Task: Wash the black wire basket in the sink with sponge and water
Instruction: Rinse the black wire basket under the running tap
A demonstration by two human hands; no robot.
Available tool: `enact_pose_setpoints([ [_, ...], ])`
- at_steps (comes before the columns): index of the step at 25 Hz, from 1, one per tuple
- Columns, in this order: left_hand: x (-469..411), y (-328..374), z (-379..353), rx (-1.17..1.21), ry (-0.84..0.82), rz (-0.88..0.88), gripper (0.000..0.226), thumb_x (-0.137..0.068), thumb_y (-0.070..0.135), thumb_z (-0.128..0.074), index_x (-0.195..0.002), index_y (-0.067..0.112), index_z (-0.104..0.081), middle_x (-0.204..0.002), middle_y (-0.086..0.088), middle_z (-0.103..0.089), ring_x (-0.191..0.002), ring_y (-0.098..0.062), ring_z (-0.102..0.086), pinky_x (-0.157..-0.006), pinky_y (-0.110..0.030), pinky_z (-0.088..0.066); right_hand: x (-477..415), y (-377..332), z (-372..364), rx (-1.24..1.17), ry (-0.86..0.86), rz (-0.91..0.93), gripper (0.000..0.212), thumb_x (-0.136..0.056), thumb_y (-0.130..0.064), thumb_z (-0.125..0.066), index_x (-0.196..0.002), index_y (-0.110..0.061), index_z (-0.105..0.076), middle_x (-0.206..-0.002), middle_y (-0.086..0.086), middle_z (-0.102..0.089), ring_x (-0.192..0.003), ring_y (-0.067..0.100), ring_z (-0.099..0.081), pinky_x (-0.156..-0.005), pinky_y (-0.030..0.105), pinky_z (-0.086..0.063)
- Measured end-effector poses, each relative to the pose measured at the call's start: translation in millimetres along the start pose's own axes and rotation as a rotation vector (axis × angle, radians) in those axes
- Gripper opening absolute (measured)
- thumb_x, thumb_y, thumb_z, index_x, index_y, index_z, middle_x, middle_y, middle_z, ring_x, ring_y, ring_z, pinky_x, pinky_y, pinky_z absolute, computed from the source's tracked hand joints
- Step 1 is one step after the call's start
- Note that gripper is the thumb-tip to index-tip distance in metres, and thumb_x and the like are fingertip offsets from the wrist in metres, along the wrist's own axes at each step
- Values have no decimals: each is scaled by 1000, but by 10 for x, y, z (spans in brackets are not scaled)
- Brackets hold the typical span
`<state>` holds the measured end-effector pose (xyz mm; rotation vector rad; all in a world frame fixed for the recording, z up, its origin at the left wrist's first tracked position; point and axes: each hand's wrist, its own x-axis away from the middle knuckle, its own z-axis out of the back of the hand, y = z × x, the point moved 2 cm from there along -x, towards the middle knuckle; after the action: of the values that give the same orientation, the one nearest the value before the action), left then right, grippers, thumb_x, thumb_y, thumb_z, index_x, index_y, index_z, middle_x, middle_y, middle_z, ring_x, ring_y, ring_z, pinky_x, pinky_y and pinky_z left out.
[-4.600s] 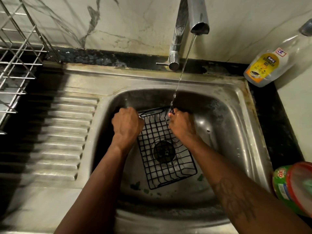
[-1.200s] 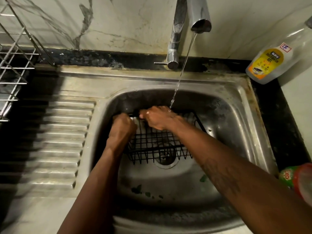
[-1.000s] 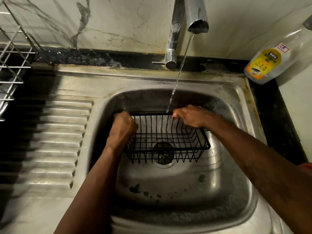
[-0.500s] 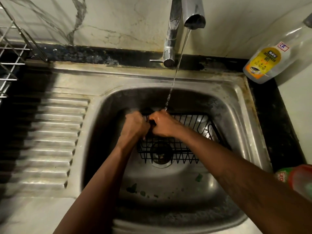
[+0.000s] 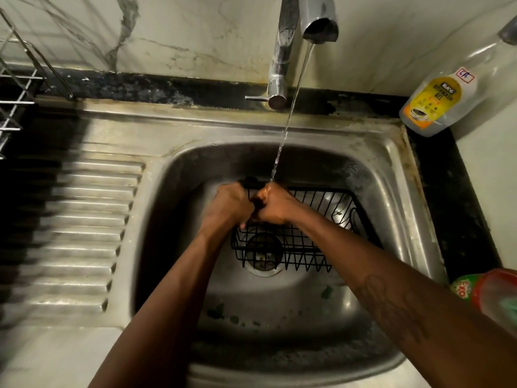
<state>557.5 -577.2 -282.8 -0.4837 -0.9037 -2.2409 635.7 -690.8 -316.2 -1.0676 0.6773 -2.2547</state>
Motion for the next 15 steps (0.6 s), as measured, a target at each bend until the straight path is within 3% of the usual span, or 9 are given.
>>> enact_pose_setpoints([
  [2,36,10,0,12,5,13,15,-88,5,-61,-73,9,-61,-56,-4,-65,-47,-10,-63,-39,-18,-43,-7,-9,40,62,-122,-32,22,-82,-18,-82,-102,-25,-76,-91,-6,-74,-86,9,-69,-69,23,-53],
  [3,52,12,-2,20,2,6,15,-89,6,-61,-74,10,-59,-58,-4,-64,-48,-11,-62,-38,-18,-42,3,-41,70,13,-106,5,25,-83,-16,-81,-106,-24,-76,-96,-6,-75,-89,7,-69,-71,20,-53],
  [6,95,17,23,11,3,23,15,-89,4,-58,-77,12,-54,-69,-4,-62,-57,-12,-62,-42,-19,-42,44,-72,323,-346,214,56,26,-86,0,-76,-111,-7,-74,-105,6,-76,-92,10,-71,-75,14,-57],
  [9,90,-6,20,11,-25,90,12,-90,4,-60,-80,9,-58,-69,-4,-65,-58,-11,-63,-37,-15,-40,74,17,533,-401,308,94,17,-82,1,-78,-93,-11,-78,-92,0,-77,-85,6,-73,-82,25,-60],
  [12,123,5,78,9,-29,82,4,-88,2,-61,-86,3,-64,-71,-2,-64,-65,-13,-65,-45,-14,-43,153,-23,401,-524,164,64,12,-86,2,-74,-97,-2,-75,-93,10,-77,-80,17,-73,-67,25,-60],
  [15,172,52,118,44,-34,99,6,-88,7,-67,-91,3,-72,-100,-7,-71,-88,-18,-67,-66,-16,-43,88,50,226,-345,-2,-106,16,-89,-4,-74,-104,-7,-76,-101,6,-77,-93,17,-74,-73,26,-61],
])
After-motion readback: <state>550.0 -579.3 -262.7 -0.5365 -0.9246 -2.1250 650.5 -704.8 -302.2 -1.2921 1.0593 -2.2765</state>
